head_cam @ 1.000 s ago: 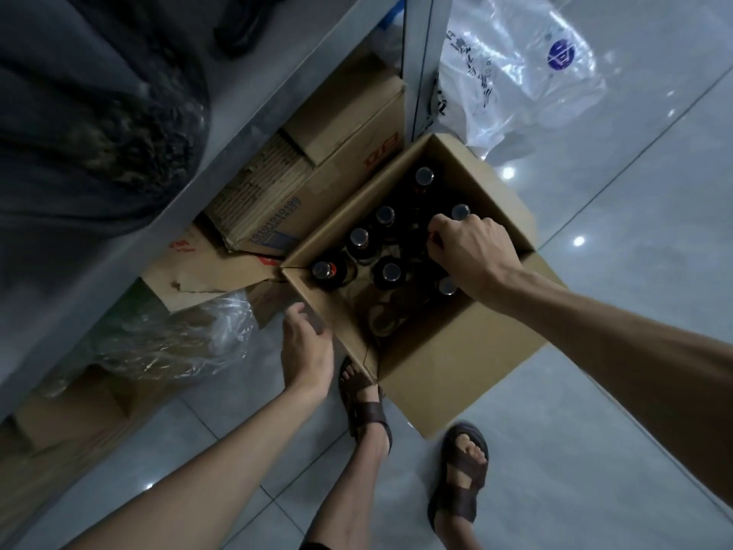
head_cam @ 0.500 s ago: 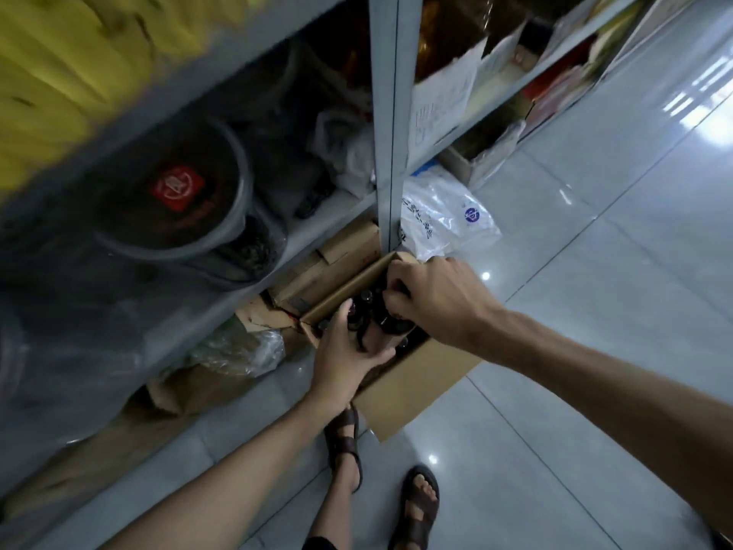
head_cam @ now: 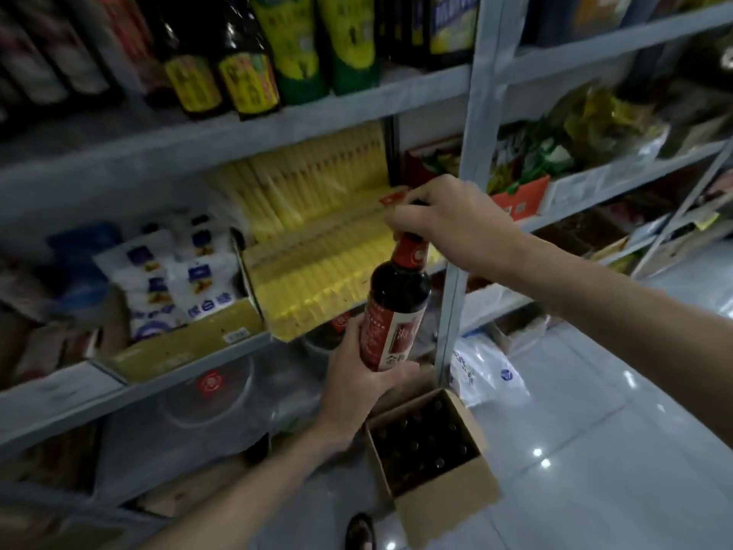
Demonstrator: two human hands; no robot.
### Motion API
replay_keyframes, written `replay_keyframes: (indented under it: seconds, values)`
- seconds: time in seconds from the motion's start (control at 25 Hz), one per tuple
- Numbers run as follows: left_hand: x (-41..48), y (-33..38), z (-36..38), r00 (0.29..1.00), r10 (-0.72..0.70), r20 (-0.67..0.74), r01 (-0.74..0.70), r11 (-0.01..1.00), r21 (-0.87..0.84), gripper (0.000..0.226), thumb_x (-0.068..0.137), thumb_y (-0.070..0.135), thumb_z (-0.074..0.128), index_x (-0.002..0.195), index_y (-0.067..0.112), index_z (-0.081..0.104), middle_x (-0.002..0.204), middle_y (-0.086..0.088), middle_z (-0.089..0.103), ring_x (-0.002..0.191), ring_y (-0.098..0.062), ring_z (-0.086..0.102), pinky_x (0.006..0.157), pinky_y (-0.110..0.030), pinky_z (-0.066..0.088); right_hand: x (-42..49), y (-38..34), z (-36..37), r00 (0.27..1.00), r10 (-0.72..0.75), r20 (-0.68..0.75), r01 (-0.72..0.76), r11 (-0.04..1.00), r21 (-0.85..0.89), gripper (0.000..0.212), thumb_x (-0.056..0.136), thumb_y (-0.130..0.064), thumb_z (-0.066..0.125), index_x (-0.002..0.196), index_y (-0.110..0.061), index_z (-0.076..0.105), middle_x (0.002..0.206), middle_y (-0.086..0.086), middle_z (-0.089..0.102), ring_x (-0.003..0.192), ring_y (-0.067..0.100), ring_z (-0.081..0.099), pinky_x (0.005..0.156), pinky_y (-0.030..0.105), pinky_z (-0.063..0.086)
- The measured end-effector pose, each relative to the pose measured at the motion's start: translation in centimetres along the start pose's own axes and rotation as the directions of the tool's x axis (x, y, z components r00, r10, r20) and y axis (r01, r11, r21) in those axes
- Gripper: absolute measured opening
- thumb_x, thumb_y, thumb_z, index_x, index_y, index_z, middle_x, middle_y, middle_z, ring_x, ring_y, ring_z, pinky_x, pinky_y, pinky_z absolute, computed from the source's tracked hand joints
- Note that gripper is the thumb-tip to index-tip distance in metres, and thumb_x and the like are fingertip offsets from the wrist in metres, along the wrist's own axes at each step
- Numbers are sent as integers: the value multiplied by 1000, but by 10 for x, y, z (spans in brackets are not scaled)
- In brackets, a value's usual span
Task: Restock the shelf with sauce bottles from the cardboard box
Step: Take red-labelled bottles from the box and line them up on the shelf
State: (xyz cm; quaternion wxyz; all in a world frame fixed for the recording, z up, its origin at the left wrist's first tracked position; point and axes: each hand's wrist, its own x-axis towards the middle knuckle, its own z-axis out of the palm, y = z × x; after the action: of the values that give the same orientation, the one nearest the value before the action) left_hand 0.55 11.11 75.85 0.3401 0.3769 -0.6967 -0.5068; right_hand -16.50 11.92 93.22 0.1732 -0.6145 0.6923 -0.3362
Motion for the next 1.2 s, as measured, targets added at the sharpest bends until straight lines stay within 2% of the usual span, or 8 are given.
replay_keyframes:
  seconds: [0.2, 0.36, 0.48, 0.6, 0.72, 0.92, 1.08, 1.2]
  values:
    - [-13, 101, -79, 973, 199, -118, -197, 980, 26, 61, 74, 28, 84, 127, 30, 52, 107, 8, 71, 96, -10, 70, 82, -32, 58, 9, -133, -44, 972, -202, -119, 213, 973, 91, 55, 85, -45, 69, 74, 8, 57, 61, 6, 44, 54, 13, 39, 54, 31, 31]
    - [-23, 151, -142, 932, 306, -196, -310, 951, 11, 57, 72, 35, 80, 121, 34, 52, 105, 6, 71, 94, -14, 71, 78, -31, 59, 14, -208, -41, 914, -377, -153, 391, 917, 75, 40, 84, -50, 72, 100, -14, 69, 89, -7, 71, 79, 4, 65, 72, 26, 54]
    - [-22, 168, -187, 912, 336, -236, -348, 938, -8, 54, 72, 30, 79, 120, 26, 54, 102, 1, 71, 90, -19, 72, 75, -32, 59, 28, -240, -18, 925, -361, -116, 372, 924, 87, 45, 81, -59, 69, 108, -23, 68, 98, -10, 73, 88, 5, 69, 81, 31, 58]
    - [-14, 175, -243, 908, 349, -231, -368, 929, -43, 57, 77, 19, 79, 127, 24, 51, 104, -3, 71, 95, -23, 71, 79, -39, 60, 46, -275, 13, 943, -334, -2, 327, 923, 201, 48, 82, -62, 65, 117, -28, 67, 101, -11, 75, 87, 5, 72, 73, 23, 56]
    - [-5, 176, -303, 910, 367, -192, -377, 926, -17, 61, 77, 21, 78, 129, 26, 48, 107, 2, 71, 98, -17, 70, 80, -32, 58, 68, -305, 48, 936, -343, 83, 292, 885, 361, 51, 78, -45, 80, 121, -24, 61, 100, -8, 77, 86, 4, 75, 72, 20, 58]
    - [18, 171, -408, 927, 336, -167, -337, 941, 21, 65, 68, 36, 79, 123, 35, 47, 108, 12, 71, 100, -8, 70, 79, -26, 57, 114, -341, 126, 926, -322, 197, 154, 798, 582, 42, 80, -15, 81, 117, -8, 63, 105, 8, 77, 97, 20, 75, 91, 35, 58]
    - [51, 159, -466, 968, 239, -71, -230, 966, 116, 65, 69, 41, 80, 124, 39, 46, 114, 12, 69, 104, -4, 67, 89, -30, 54, 152, -357, 165, 939, -283, 196, 113, 791, 602, 24, 82, -7, 78, 105, -4, 72, 102, 12, 77, 97, 25, 75, 93, 38, 58]
    - [79, 156, -495, 981, 192, 33, -192, 930, 312, 72, 74, 48, 78, 136, 39, 41, 129, 17, 61, 115, 0, 60, 98, -28, 49, 184, -362, 183, 957, -243, 158, 112, 814, 571, 28, 76, -2, 82, 102, 0, 73, 98, 15, 77, 93, 27, 75, 91, 41, 59]
